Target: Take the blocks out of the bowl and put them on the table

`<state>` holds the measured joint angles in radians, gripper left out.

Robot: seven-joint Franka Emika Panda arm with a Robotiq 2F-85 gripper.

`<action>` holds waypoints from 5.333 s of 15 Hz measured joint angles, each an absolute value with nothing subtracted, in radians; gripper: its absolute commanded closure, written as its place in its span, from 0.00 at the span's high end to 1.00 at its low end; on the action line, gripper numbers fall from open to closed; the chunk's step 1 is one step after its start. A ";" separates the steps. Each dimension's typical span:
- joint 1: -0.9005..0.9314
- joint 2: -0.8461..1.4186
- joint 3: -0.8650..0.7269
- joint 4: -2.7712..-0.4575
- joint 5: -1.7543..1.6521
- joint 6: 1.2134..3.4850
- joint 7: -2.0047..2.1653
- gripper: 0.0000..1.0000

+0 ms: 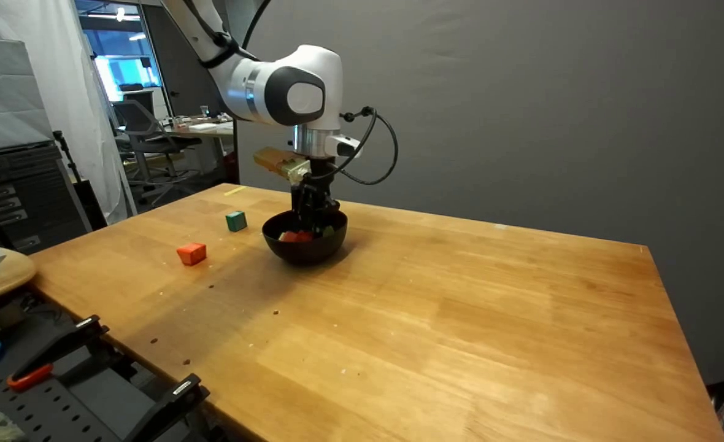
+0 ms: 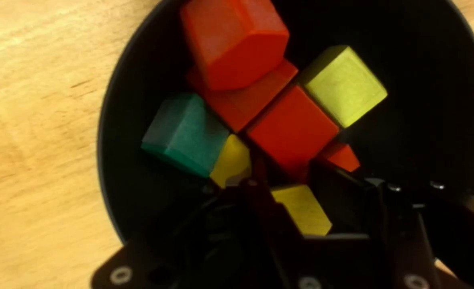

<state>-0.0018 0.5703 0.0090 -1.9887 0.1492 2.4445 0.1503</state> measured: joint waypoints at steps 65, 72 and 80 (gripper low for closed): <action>-0.097 0.421 -0.184 -2.047 0.120 2.544 0.344 0.26; -0.035 0.460 -0.194 -2.078 0.074 2.536 0.427 0.98; 0.070 0.287 -0.175 -2.100 -0.127 2.414 0.463 1.00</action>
<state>0.0696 0.2872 -0.1749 -2.1001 -0.1269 2.4136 0.4627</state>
